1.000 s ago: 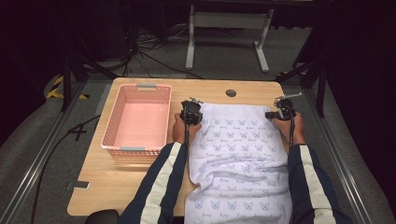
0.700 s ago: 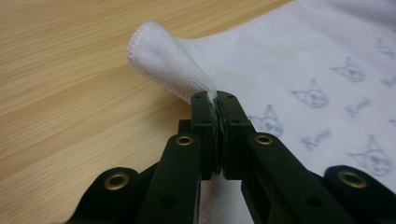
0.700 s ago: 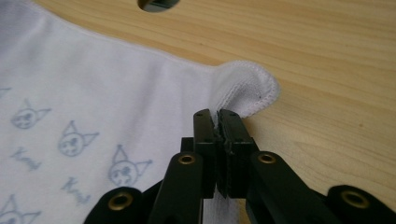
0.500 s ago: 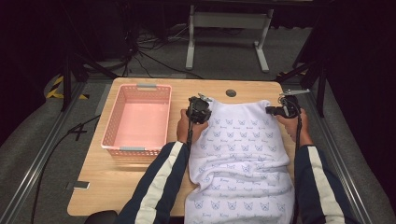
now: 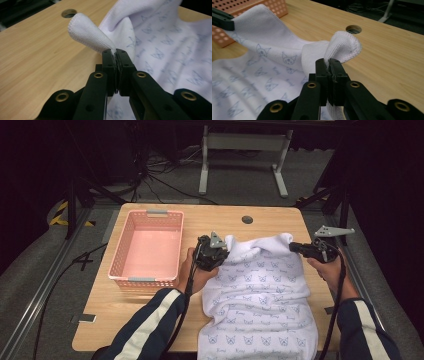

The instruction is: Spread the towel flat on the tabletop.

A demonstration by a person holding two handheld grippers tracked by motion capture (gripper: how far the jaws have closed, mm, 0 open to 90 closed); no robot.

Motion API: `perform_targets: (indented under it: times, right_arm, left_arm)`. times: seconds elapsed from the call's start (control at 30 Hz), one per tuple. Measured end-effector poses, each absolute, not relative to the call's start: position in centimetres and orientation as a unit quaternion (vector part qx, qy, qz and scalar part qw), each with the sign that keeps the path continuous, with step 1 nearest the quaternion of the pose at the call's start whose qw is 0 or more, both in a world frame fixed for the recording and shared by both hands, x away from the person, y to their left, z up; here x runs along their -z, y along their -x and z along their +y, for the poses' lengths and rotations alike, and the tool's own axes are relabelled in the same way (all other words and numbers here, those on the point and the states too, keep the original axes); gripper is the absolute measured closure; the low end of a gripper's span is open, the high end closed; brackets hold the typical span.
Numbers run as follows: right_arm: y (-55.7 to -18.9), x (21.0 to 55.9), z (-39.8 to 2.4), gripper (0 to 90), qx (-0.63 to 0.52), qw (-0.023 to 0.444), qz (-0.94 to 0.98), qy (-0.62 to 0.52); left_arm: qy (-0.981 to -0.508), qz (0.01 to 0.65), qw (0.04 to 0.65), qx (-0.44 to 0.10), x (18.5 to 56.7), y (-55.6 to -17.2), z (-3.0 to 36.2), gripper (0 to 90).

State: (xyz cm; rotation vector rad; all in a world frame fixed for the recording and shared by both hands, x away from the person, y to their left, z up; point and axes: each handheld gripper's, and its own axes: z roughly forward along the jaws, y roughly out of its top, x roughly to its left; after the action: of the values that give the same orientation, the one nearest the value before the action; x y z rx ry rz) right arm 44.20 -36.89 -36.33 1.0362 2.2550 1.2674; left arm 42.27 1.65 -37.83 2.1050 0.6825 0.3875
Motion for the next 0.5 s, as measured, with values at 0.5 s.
perform_targets:
  times: [0.5]
  right_arm:
    - [-32.7,39.6,-36.5,86.1,-0.420,0.065,0.875,-0.231]
  left_arm:
    - [-0.918,0.151,0.361,-0.066,42.3,-33.3,2.7,85.9]
